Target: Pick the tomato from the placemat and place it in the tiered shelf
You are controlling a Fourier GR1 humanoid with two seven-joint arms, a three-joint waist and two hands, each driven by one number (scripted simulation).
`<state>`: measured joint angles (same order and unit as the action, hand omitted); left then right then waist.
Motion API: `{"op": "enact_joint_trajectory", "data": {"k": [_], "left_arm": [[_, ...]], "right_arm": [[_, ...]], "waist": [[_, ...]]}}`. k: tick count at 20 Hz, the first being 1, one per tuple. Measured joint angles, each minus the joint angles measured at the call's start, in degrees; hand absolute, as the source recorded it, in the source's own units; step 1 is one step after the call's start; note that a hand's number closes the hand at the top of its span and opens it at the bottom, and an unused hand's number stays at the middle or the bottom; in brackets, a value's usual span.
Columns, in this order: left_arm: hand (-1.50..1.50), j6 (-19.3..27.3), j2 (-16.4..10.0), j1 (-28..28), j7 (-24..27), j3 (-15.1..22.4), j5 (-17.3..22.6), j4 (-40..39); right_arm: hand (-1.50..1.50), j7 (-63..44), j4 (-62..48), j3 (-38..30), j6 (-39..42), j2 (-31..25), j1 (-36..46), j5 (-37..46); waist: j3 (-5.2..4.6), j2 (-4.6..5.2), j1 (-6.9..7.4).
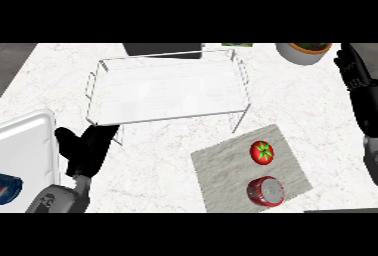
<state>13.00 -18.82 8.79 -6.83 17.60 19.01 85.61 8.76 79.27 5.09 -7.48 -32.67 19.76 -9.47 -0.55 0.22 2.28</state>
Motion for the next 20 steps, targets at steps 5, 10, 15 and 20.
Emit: {"op": "enact_joint_trajectory", "data": {"k": [5,10,15,20], "left_arm": [[0.0,-2.45,0.0,-2.48,0.75,-1.92,3.58,1.73],[0.0,-3.96,0.18,-3.91,3.37,-1.44,5.78,2.72],[0.0,-4.37,-2.0,-4.35,3.93,0.83,2.81,2.76],[0.0,-3.53,-2.83,-5.04,4.0,1.92,1.06,2.8]], "right_arm": [[-1.5,-2.12,-2.87,1.11,2.49,-7.2,-1.66,0.26],[-1.5,-6.91,-9.04,1.26,-0.77,-9.63,-3.42,4.06],[-1.5,-4.98,-9.88,1.39,5.1,-7.71,-3.24,-2.33],[-1.5,-0.85,-8.33,3.57,12.8,-8.32,-3.12,-4.89]], "waist": [[-0.97,-0.54,-1.96],[-1.23,-0.15,-1.99],[-1.45,-0.58,-2.16],[-0.94,-0.87,-2.42]]}}
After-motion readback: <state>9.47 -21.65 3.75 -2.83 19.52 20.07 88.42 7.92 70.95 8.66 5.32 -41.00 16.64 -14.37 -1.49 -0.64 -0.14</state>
